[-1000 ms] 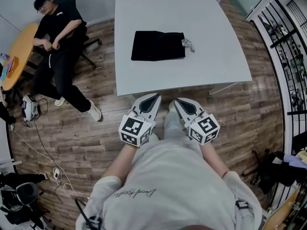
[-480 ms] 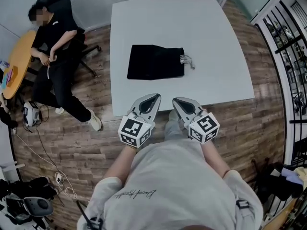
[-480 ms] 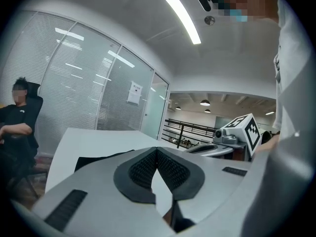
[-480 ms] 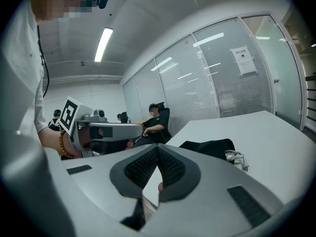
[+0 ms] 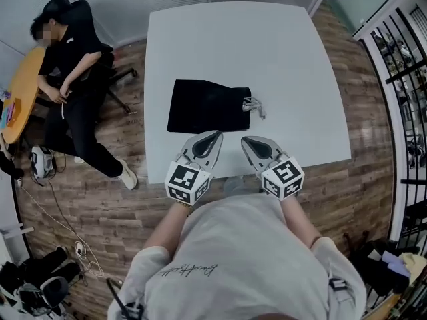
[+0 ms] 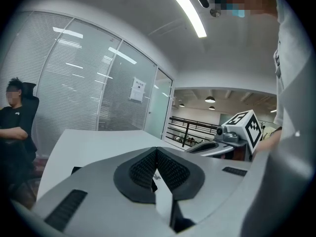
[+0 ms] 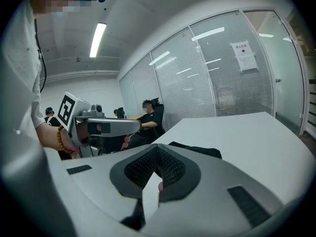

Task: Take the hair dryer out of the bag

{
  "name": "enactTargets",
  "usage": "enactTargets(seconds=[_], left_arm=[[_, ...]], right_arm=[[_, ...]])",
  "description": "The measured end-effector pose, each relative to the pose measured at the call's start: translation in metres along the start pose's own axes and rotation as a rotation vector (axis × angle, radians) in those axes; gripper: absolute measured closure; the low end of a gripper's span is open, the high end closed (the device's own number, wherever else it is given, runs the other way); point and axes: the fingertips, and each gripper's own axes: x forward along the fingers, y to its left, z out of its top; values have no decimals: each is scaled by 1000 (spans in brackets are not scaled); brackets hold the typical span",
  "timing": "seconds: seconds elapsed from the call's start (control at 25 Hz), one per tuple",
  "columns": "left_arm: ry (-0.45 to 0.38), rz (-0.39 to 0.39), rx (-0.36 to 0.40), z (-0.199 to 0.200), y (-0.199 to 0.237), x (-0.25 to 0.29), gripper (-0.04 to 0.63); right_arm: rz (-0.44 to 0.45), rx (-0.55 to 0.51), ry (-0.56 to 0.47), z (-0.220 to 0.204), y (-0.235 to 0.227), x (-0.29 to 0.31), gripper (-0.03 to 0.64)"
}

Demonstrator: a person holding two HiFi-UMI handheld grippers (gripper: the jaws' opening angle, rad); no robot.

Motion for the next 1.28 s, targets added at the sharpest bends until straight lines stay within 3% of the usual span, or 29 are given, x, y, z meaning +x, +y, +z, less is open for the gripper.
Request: enactTargets(seconds=[0.24,0.52,1.28], left_arm=[[3,57,-26,5,24,19,584],[12,104,1,14,34,41,584],[69,80,-4,8,53,52,584]], right_arm=[[49,-14,13,10,-24,17,594],[102,-44,8,17,-43,24,594],[38,-54,87,9,-72,26,594]])
